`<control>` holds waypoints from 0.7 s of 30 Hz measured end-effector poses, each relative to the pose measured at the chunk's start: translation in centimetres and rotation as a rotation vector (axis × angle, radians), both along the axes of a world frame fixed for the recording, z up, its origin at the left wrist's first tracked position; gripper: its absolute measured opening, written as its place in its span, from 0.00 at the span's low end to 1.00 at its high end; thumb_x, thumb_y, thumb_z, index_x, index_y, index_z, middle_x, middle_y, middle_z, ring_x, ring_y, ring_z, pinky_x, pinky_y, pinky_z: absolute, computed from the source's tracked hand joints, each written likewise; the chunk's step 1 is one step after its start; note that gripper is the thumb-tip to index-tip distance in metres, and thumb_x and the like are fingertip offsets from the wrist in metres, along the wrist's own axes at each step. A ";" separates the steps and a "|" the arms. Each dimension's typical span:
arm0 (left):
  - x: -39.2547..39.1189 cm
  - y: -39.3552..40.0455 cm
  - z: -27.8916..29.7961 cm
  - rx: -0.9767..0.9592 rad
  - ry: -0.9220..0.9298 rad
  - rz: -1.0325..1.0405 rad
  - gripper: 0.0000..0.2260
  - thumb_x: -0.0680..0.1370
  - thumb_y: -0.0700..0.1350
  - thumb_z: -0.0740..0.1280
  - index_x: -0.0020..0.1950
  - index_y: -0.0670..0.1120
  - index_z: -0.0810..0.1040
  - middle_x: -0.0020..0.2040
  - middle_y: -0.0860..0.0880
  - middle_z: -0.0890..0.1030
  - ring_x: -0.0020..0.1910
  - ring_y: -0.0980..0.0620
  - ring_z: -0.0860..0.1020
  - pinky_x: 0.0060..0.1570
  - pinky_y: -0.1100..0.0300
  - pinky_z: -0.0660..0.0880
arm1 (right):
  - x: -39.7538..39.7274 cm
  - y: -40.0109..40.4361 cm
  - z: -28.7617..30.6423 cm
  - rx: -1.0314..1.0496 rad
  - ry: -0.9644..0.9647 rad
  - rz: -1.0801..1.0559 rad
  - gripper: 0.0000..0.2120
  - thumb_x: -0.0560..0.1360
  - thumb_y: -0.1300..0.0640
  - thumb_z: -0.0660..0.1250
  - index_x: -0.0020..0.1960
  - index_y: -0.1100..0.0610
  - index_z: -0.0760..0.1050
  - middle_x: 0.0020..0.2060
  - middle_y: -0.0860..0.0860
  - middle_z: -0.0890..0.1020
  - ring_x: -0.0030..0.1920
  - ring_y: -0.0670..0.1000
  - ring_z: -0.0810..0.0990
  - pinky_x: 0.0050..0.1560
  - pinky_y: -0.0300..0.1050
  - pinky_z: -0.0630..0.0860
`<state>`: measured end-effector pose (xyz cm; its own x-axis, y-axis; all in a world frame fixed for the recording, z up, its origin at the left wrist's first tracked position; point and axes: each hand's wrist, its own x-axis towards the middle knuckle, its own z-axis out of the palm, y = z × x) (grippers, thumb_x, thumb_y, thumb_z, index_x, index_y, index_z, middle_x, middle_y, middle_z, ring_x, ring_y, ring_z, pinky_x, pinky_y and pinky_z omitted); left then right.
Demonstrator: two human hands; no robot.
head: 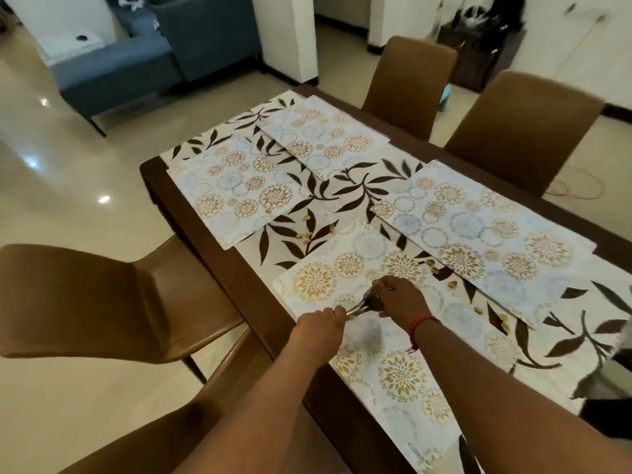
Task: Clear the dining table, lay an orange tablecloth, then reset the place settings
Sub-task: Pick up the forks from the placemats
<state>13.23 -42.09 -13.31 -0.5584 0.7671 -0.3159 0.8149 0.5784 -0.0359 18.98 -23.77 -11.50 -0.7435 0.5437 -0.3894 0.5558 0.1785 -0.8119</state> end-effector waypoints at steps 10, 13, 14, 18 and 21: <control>6.7 -1.1 9.1 0.125 -0.252 -0.221 0.16 0.82 0.39 0.57 0.69 0.44 0.62 0.56 0.41 0.76 0.49 0.40 0.78 0.42 0.47 0.73 | 12.9 -3.1 9.4 -0.040 0.083 -0.288 0.08 0.79 0.57 0.65 0.42 0.55 0.80 0.40 0.58 0.83 0.39 0.58 0.84 0.47 0.57 0.83; 9.3 0.5 10.7 0.155 -0.287 -0.316 0.14 0.82 0.42 0.59 0.68 0.47 0.63 0.51 0.42 0.78 0.41 0.44 0.77 0.37 0.49 0.72 | 17.8 -2.9 11.7 -0.003 0.107 -0.360 0.09 0.79 0.59 0.65 0.41 0.58 0.78 0.35 0.60 0.81 0.35 0.57 0.82 0.45 0.56 0.83; 10.9 1.5 11.1 0.166 -0.301 -0.365 0.14 0.83 0.43 0.59 0.67 0.47 0.64 0.51 0.42 0.78 0.41 0.44 0.76 0.37 0.51 0.71 | 20.4 -2.6 12.4 0.007 0.109 -0.413 0.09 0.79 0.59 0.65 0.41 0.59 0.78 0.34 0.59 0.79 0.33 0.55 0.81 0.42 0.52 0.83; 16.7 4.7 12.2 0.190 -0.388 -0.496 0.11 0.84 0.49 0.59 0.65 0.48 0.66 0.51 0.44 0.79 0.46 0.45 0.78 0.41 0.54 0.72 | 28.5 -2.0 13.8 0.029 0.085 -0.555 0.09 0.79 0.58 0.65 0.39 0.56 0.77 0.35 0.57 0.79 0.36 0.55 0.81 0.42 0.51 0.83; 21.8 7.7 12.9 0.173 -0.442 -0.607 0.13 0.83 0.50 0.63 0.65 0.47 0.68 0.50 0.46 0.80 0.47 0.47 0.79 0.41 0.56 0.72 | 35.0 -1.6 14.8 -0.010 0.109 -0.685 0.10 0.79 0.61 0.65 0.38 0.57 0.77 0.38 0.60 0.79 0.40 0.58 0.81 0.51 0.62 0.81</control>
